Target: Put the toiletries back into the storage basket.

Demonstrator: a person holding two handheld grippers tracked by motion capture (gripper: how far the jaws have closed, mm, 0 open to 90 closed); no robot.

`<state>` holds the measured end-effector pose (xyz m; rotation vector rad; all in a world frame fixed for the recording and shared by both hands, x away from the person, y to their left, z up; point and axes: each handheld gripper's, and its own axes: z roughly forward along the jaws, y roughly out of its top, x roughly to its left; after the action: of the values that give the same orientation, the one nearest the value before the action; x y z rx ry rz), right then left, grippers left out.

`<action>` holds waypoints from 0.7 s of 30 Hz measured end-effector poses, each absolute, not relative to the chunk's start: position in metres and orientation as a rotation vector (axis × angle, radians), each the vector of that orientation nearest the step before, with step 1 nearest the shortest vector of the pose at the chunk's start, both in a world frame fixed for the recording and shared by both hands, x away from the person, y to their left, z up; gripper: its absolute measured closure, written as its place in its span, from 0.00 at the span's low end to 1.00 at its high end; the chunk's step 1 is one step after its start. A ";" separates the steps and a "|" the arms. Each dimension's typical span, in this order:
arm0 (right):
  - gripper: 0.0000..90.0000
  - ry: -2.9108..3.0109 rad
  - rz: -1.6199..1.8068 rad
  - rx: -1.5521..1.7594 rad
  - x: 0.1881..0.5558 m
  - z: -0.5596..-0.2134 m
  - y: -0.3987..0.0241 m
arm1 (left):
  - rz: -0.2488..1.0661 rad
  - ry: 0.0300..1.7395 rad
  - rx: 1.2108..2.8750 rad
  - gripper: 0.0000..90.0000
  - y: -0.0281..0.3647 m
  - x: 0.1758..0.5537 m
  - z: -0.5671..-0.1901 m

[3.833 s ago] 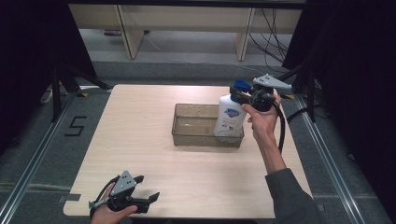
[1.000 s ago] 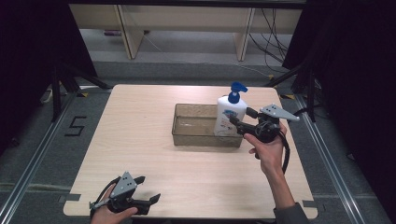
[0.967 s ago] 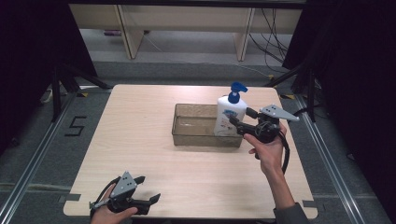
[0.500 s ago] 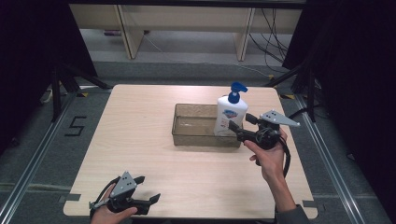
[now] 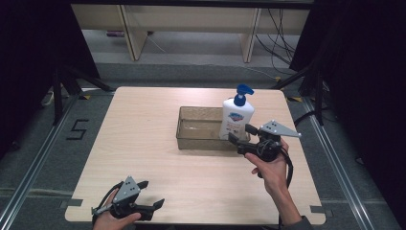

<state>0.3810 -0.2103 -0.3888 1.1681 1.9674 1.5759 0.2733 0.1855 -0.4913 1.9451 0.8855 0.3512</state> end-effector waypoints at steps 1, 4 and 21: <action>0.25 1.968 1.575 1.159 0.380 -0.390 -0.210 | 0.352 0.885 1.945 0.17 0.186 0.273 -0.491; 0.23 1.983 1.573 1.161 0.377 -0.394 -0.207 | 0.356 0.894 1.941 0.17 0.185 0.273 -0.491; 0.17 2.033 1.592 1.129 0.361 -0.418 -0.200 | 0.353 0.881 1.941 0.17 0.185 0.273 -0.492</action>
<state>0.3615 -0.2001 -0.4182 1.1287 2.0326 1.5923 0.2732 0.1848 -0.4920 1.9408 0.8812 0.3534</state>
